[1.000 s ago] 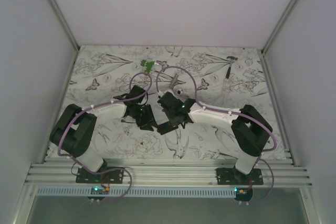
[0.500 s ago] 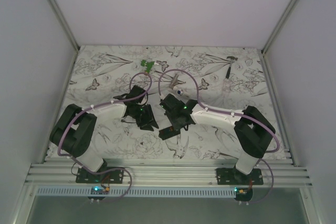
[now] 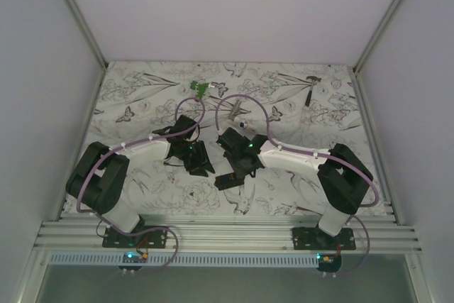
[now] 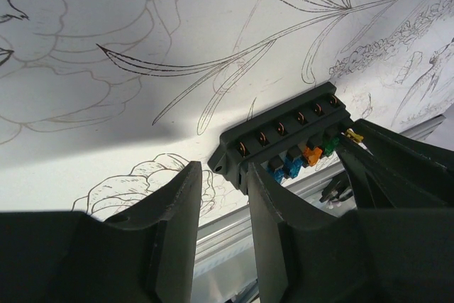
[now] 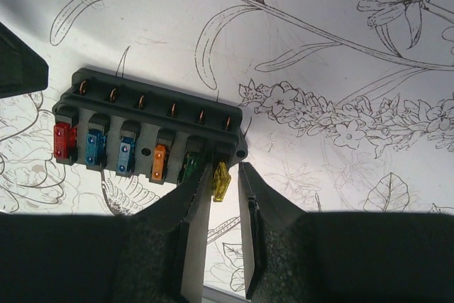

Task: Snap on the fuse box
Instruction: Install the fuse at the fuse box base.

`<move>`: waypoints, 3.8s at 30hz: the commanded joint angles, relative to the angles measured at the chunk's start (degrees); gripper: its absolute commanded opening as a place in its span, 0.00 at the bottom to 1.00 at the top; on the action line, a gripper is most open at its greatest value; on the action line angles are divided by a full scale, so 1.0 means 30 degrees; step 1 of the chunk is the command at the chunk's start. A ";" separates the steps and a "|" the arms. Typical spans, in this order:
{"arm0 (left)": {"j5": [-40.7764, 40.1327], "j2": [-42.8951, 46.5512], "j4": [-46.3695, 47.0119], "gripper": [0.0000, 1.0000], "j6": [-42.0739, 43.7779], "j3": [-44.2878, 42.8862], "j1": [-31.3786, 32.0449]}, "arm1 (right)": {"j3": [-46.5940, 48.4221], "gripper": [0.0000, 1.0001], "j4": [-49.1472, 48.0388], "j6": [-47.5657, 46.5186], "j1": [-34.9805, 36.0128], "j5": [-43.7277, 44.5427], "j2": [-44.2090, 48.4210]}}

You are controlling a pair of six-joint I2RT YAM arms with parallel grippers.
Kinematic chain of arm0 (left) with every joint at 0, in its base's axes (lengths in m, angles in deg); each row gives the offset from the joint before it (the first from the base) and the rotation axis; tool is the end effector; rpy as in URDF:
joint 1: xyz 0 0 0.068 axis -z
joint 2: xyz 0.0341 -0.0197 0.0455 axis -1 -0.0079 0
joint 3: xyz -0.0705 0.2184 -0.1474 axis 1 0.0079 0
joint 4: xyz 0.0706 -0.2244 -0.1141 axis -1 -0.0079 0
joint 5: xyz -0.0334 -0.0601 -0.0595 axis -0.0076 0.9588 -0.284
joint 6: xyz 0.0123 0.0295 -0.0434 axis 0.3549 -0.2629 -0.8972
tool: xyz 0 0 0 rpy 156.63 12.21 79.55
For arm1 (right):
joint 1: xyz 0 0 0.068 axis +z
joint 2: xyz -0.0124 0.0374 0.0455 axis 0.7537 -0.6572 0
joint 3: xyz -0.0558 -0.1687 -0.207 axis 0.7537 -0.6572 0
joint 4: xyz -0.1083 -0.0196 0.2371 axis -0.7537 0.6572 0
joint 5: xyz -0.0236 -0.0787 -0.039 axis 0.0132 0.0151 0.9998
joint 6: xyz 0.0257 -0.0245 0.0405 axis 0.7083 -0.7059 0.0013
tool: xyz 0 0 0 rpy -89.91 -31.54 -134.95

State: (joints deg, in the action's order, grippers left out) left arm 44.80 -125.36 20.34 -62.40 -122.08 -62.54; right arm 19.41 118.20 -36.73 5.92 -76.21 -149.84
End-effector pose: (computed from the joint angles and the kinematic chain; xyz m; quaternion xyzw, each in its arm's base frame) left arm 0.2637 -0.1506 0.1618 -0.1356 0.9284 -0.3333 0.0933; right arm 0.1961 0.2675 0.1841 -0.2553 0.9471 0.0431 0.1899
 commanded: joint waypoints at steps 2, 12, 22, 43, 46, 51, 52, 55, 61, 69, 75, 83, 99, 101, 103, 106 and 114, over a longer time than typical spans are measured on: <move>0.0332 0.0489 -0.0551 0.35 0.0097 0.0352 0.0077 | 0.0190 0.28 0.0755 0.0295 0.0064 -0.0370 0.0478; 0.0198 0.0467 -0.0531 0.35 0.0038 0.0299 0.0198 | 0.0394 0.31 0.0406 0.0722 0.0078 -0.0341 0.0827; 0.0092 0.0523 -0.0542 0.35 -0.0020 0.0226 0.0416 | 0.0622 0.35 0.0232 0.1749 0.0064 -0.0054 0.1492; 0.0068 0.0588 -0.0502 0.35 -0.0020 0.0381 0.0755 | 0.0110 0.31 0.0663 0.2568 0.0036 0.0079 0.0940; 0.0067 0.0539 -0.0466 0.35 -0.0020 0.0359 0.0784 | 0.0066 0.29 0.0660 0.2622 0.0042 0.0205 0.0763; 0.0068 0.0529 -0.0477 0.35 -0.0020 0.0374 0.0811 | -0.0015 0.24 0.0668 0.2669 0.0035 0.0354 0.0651; 0.0068 0.0531 -0.0446 0.35 -0.0020 0.0368 0.0813 | 0.0013 0.22 0.0655 0.2660 0.0035 0.0359 0.0647; 0.0070 0.0473 -0.0457 0.35 -0.0020 0.0328 0.0813 | 0.0021 0.15 0.0648 0.2629 0.0038 0.0265 0.0636; 0.0099 0.0425 -0.0388 0.35 -0.0020 0.0283 0.0864 | 0.0051 0.04 0.0696 0.2571 0.0035 -0.0165 0.0455; 0.0174 0.0437 -0.0317 0.35 -0.0079 0.0260 0.1004 | 0.0239 0.00 0.1150 0.2434 0.0107 -0.0246 0.0102; 0.0194 0.0303 -0.0255 0.35 -0.0245 0.0207 0.1248 | 0.0277 0.00 0.1277 0.2240 0.0362 -0.0187 -0.0275; 0.0229 0.0288 -0.0190 0.35 -0.0588 0.0314 0.1497 | 0.0411 0.00 0.1375 0.1810 0.0969 0.0032 -0.0689; 0.0337 0.0301 -0.0096 0.35 -0.0782 0.0657 0.1751 | -0.2775 0.00 -0.0130 0.1593 0.0713 0.0490 -0.0231; 0.0410 0.0471 -0.0120 0.35 -0.0853 0.0803 0.1743 | -0.3169 0.00 -0.0397 0.1491 0.0605 0.0427 -0.0099; 0.0600 0.0656 -0.0109 0.35 -0.0910 0.0902 0.1767 | -0.3391 0.00 -0.0446 0.1297 0.0535 0.0339 -0.0042; 0.0845 0.0987 -0.0135 0.35 -0.1012 0.1006 0.1779 | -0.3403 0.03 -0.0498 0.1089 0.0524 0.0362 0.0410; 0.1182 0.1669 -0.0192 0.35 -0.1661 0.1285 0.2057 | -0.2175 0.17 -0.0474 0.0451 0.0506 0.0283 0.2017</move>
State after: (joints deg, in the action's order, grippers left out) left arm 46.64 -121.91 21.04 -65.77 -119.40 -57.10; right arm 13.18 111.55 -33.58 7.84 -74.89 -143.99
